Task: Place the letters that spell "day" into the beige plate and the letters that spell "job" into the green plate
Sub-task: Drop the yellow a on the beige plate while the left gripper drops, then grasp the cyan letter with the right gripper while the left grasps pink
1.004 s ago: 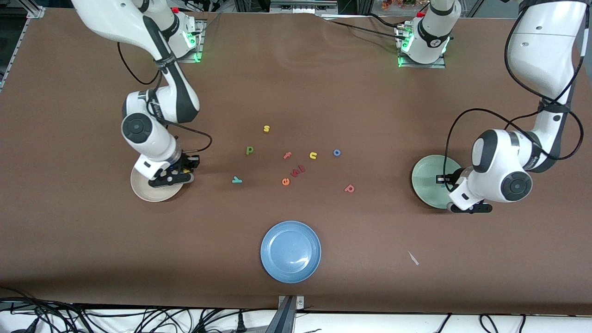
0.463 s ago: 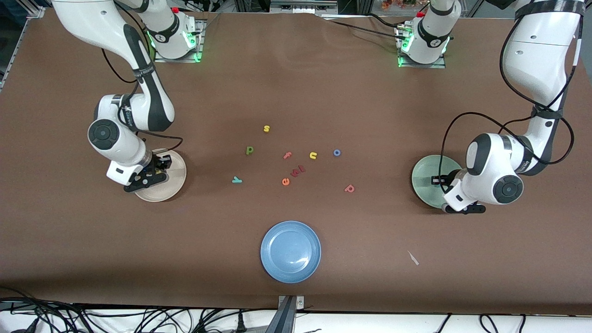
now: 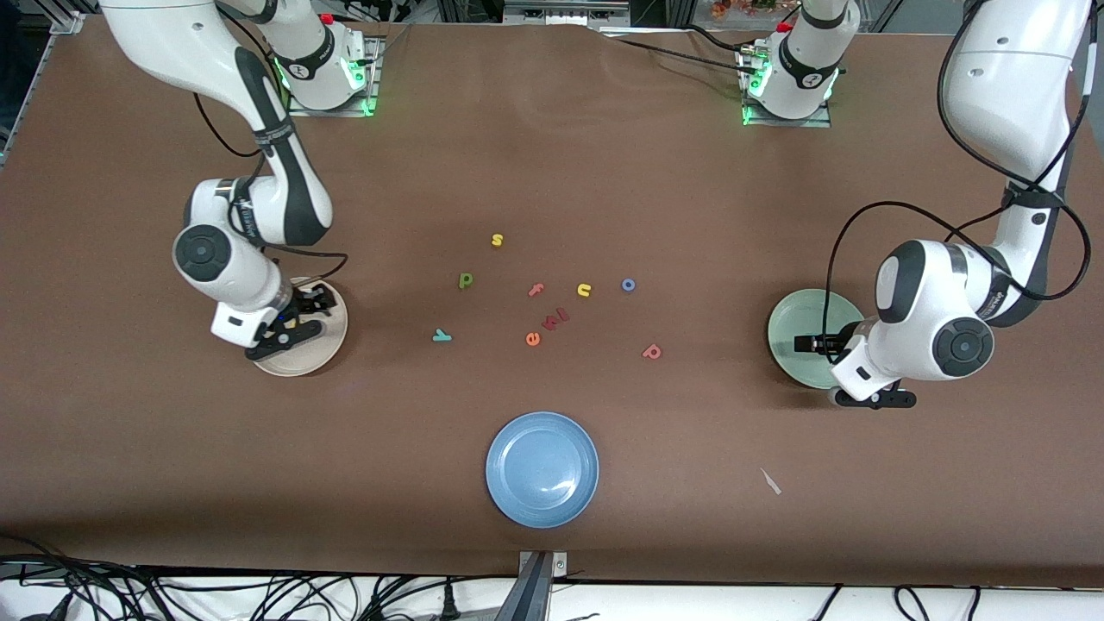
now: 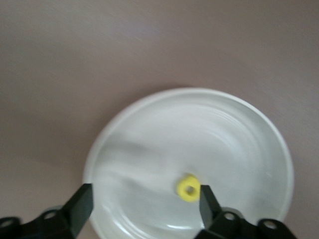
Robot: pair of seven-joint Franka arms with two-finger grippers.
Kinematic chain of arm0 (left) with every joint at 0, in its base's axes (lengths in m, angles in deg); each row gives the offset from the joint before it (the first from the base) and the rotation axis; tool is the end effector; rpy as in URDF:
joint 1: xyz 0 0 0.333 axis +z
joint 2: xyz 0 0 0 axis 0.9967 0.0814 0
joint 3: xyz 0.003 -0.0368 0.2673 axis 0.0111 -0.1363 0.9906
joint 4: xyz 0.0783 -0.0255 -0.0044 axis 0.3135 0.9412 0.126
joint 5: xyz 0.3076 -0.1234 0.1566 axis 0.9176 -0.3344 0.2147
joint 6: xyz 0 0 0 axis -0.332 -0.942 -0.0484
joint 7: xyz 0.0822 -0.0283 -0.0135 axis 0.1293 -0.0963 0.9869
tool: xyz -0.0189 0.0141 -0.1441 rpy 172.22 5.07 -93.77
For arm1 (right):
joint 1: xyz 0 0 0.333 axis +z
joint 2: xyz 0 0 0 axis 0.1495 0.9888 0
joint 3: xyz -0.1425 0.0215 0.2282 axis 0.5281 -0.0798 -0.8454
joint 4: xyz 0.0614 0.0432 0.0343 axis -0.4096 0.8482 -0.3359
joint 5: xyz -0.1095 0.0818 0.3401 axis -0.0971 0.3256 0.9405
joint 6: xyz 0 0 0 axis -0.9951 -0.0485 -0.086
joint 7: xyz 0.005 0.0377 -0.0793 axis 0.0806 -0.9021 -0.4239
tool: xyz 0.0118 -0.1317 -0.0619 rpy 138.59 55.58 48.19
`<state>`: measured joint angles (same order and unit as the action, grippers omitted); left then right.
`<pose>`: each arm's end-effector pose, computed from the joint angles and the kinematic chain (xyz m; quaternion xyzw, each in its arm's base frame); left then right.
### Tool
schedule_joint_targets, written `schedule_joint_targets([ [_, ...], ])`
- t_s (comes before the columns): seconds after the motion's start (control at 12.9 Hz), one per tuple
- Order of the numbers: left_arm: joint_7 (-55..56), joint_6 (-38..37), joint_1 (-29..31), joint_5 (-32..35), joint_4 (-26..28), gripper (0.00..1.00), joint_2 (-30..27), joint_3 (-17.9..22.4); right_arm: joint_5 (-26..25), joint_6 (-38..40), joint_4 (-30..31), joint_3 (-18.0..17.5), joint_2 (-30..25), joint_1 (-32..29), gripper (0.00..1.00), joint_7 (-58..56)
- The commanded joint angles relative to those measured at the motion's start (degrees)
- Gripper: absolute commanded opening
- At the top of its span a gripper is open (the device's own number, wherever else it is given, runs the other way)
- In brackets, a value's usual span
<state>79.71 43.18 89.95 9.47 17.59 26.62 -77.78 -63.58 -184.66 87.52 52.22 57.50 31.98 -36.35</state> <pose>0.6046 -0.0494 0.2042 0.9923 -0.0162 -0.1223 0.0044 0.5488 0.0953 0.1675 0.9732 0.2270 -0.0207 0.0302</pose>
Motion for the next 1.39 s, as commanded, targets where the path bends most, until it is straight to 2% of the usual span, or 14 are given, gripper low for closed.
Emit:
schedule_joint_targets([
  [0.0, 1.19, -3.71, -1.89, 0.81, -4.37, 1.00, -0.82, -4.07, 0.30, 0.68, -1.02, -3.04, -0.26, 0.17, 1.00, 1.51],
  [0.08, 3.02, -3.89, -3.37, 0.90, -5.52, 1.00, -0.73, -5.13, 0.21, 0.68, -1.55, -4.09, -0.26, 0.17, 1.00, 0.90],
  [0.31, 11.02, -3.11, -10.48, 1.16, -6.58, 1.00, 1.54, -5.06, 0.12, 0.59, -3.13, -7.78, 0.00, 0.08, 1.00, -2.17],
  [0.39, 11.91, -2.58, -11.90, 1.08, -8.76, 1.00, 3.12, -4.97, 0.03, 0.50, -3.83, -8.66, 0.61, 0.00, 1.00, -4.01],
  [0.54, 11.74, -1.97, -12.26, 0.64, -9.74, 1.00, 4.45, -5.14, 0.03, 0.24, -5.58, -9.98, 2.28, 0.00, 1.00, -8.92],
  [0.85, 11.65, 12.78, -15.33, 0.81, -9.04, 1.00, 9.54, -5.14, -0.06, -0.55, -10.07, -12.54, 6.32, 0.00, 1.00, -15.52],
  [1.16, 11.31, 16.06, -19.82, 1.60, -8.61, 1.00, 10.78, -4.79, -0.06, -5.19, -10.95, -13.68, 9.14, 0.00, 1.00, -22.74],
  [1.31, 11.13, 15.53, -20.96, 1.69, -4.50, 1.00, 9.91, -4.97, -0.41, -6.44, -11.39, -13.86, 10.28, 0.35, 1.00, -24.58],
])
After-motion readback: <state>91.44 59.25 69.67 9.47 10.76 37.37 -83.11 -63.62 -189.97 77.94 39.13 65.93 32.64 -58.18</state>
